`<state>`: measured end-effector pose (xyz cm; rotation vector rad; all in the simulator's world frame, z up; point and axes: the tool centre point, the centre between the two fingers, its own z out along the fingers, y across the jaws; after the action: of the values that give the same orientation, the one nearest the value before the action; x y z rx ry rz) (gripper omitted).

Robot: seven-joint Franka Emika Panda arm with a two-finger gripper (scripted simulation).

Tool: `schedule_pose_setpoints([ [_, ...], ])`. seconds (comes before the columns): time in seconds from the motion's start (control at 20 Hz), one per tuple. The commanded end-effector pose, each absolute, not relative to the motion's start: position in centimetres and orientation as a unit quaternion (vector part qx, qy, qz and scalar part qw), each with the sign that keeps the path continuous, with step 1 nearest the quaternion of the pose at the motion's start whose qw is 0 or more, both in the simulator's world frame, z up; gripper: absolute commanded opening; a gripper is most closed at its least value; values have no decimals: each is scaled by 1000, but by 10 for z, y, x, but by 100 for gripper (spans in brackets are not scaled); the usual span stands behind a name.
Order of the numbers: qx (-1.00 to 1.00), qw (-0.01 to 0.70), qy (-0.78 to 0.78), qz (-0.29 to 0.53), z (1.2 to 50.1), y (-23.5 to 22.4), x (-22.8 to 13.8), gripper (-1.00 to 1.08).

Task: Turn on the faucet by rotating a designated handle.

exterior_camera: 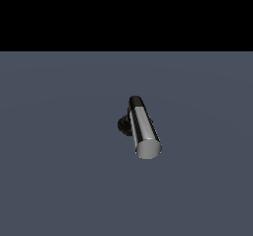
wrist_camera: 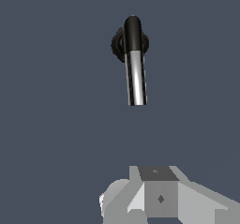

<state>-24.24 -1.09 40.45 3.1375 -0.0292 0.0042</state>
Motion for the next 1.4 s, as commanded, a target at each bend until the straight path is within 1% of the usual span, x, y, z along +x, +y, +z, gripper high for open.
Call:
schedule_pose_setpoints([
  [0.0, 1000, 2, -3, 1, 382, -10, -240, -100],
  [0.6, 1000, 1, 24, 1, 284, -5, -226, -100],
  [1.35, 999, 1, 53, 0, 180, 0, -208, -100],
])
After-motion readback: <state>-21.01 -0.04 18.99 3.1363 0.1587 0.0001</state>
